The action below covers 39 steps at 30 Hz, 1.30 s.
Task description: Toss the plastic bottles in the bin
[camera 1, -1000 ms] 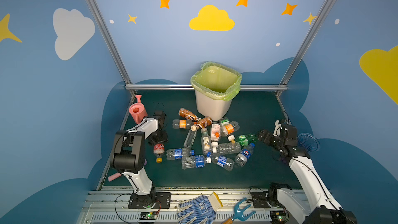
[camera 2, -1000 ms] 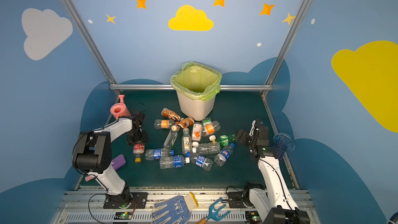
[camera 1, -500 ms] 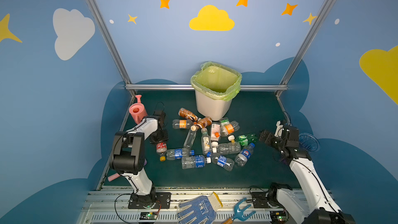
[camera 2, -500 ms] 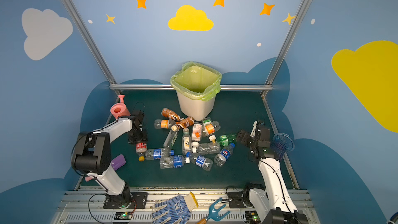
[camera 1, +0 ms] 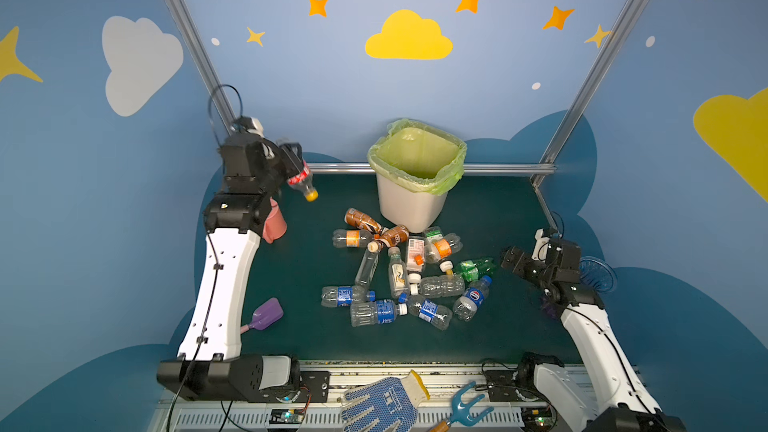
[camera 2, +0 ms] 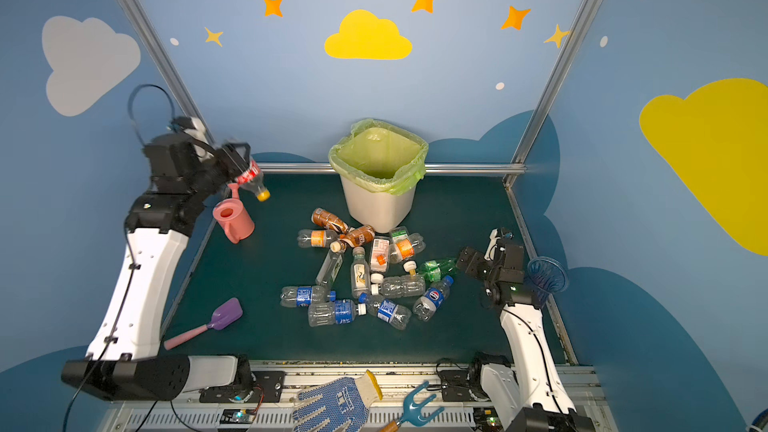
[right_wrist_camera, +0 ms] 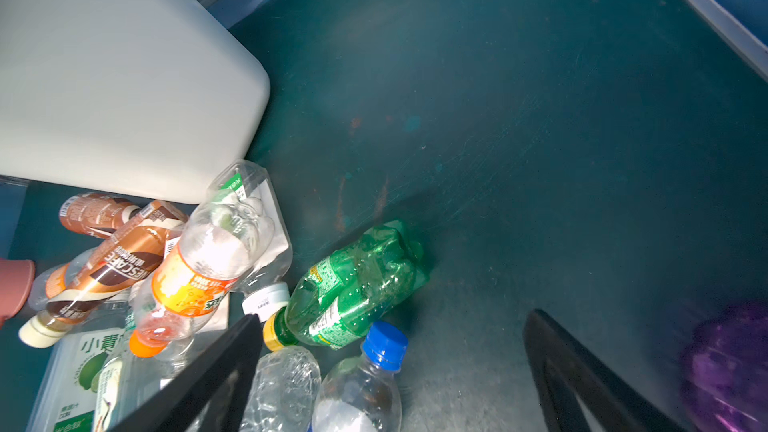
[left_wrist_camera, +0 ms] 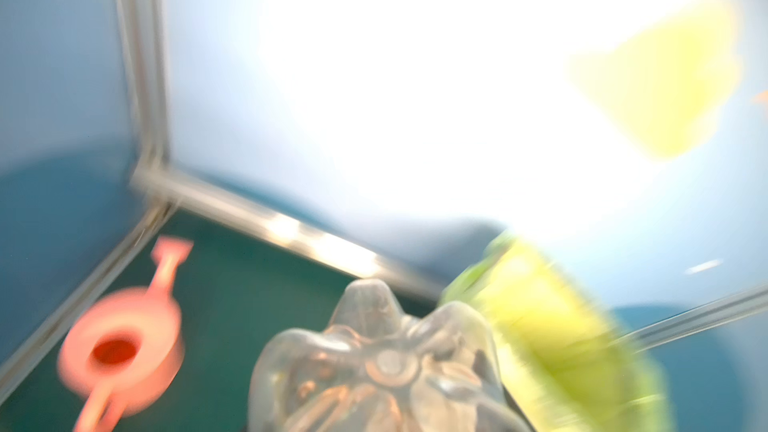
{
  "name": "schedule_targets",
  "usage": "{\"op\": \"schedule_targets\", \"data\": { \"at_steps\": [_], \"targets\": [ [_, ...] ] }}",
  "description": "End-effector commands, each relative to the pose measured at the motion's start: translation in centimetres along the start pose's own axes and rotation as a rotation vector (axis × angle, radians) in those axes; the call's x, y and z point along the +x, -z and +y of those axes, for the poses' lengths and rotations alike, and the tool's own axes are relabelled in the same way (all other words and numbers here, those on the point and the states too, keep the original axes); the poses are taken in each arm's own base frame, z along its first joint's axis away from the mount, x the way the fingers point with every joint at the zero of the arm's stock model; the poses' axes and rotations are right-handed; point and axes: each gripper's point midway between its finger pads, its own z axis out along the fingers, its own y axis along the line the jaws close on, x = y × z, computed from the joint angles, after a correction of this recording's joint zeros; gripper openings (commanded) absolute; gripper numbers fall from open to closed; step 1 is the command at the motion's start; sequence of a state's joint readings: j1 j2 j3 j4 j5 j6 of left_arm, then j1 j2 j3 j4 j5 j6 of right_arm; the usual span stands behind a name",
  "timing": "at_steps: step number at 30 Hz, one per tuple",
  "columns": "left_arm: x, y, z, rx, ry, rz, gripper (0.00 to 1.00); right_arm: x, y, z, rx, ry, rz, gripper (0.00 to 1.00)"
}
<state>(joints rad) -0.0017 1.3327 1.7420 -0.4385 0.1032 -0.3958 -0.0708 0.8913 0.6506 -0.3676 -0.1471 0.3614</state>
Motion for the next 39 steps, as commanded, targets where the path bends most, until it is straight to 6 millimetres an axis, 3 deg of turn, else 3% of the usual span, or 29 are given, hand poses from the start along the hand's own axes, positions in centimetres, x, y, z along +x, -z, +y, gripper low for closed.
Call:
{"op": "schedule_targets", "data": {
  "at_steps": [1, 3, 5, 7, 9, 11, 13, 14, 17, 18, 19, 20, 22, 24, 30, 35, 39],
  "targets": [
    [-6.4, 1.7, -5.9, 0.222, 0.054, -0.214, 0.45, -2.3, 1.8, 1.2, -0.029, 0.022, -0.069, 0.98],
    [-7.4, 1.9, -8.8, 0.307, 0.054, -0.272, 0.45, -2.7, 2.4, 1.3, -0.028, 0.031, -0.082, 0.98],
    [-6.3, 0.8, -11.7, 0.347, 0.018, -0.271, 0.46, -2.9, 2.8, 1.3, -0.021, 0.036, -0.094, 0.98],
    [-2.8, -1.7, -15.4, 0.386, -0.039, -0.188, 0.5, -3.0, 3.0, 1.4, -0.022, 0.036, -0.1, 0.98],
    [2.5, -5.7, -18.1, 0.399, -0.084, -0.024, 0.54, -2.8, 2.9, 1.7, -0.041, 0.03, -0.097, 0.98],
    [8.0, -9.4, -19.4, 0.357, -0.145, 0.144, 0.59, -2.6, 2.8, 2.1, -0.068, 0.023, -0.086, 0.98],
    [10.5, -11.6, -19.5, 0.284, -0.148, 0.224, 0.64, -2.5, 3.0, 2.5, -0.087, 0.014, -0.07, 0.98],
    [10.1, -11.4, -20.1, 0.302, -0.134, 0.221, 0.7, -2.6, 3.2, 2.7, -0.091, 0.015, -0.067, 0.98],
    [6.4, -9.8, -22.4, 0.401, -0.122, 0.095, 0.87, -3.1, 4.0, 2.5, -0.065, 0.025, -0.083, 0.98],
    [4.0, -8.1, -23.2, 0.425, -0.121, 0.033, 0.95, -3.2, 4.2, 2.3, -0.058, 0.023, -0.09, 0.98],
    [2.9, -7.4, -23.6, 0.433, -0.134, -0.006, 1.0, -3.3, 4.3, 2.4, -0.06, 0.02, -0.094, 0.98],
    [1.4, -5.8, -24.0, 0.45, -0.143, -0.055, 1.0, -3.2, 4.4, 2.4, -0.066, 0.013, -0.093, 0.98],
    [-0.5, -3.5, -23.9, 0.457, -0.16, -0.139, 1.0, -3.0, 4.3, 2.8, -0.089, -0.016, -0.082, 0.98],
    [-1.1, -1.9, -23.1, 0.446, -0.173, -0.165, 1.0, -2.7, 4.0, 3.1, -0.112, -0.046, -0.063, 0.98],
    [0.7, 0.1, -20.1, 0.382, -0.231, -0.122, 1.0, -1.9, 2.8, 5.0, -0.22, -0.151, 0.015, 0.98],
    [5.7, -0.1, -14.4, 0.242, -0.272, -0.062, 1.0, -1.1, 0.9, 6.9, -0.266, -0.269, 0.092, 0.98],
    [10.7, 0.0, -7.7, 0.11, -0.258, 0.029, 1.0, 0.0, -1.1, 8.9, -0.283, -0.336, 0.167, 0.98]
  ]
}}
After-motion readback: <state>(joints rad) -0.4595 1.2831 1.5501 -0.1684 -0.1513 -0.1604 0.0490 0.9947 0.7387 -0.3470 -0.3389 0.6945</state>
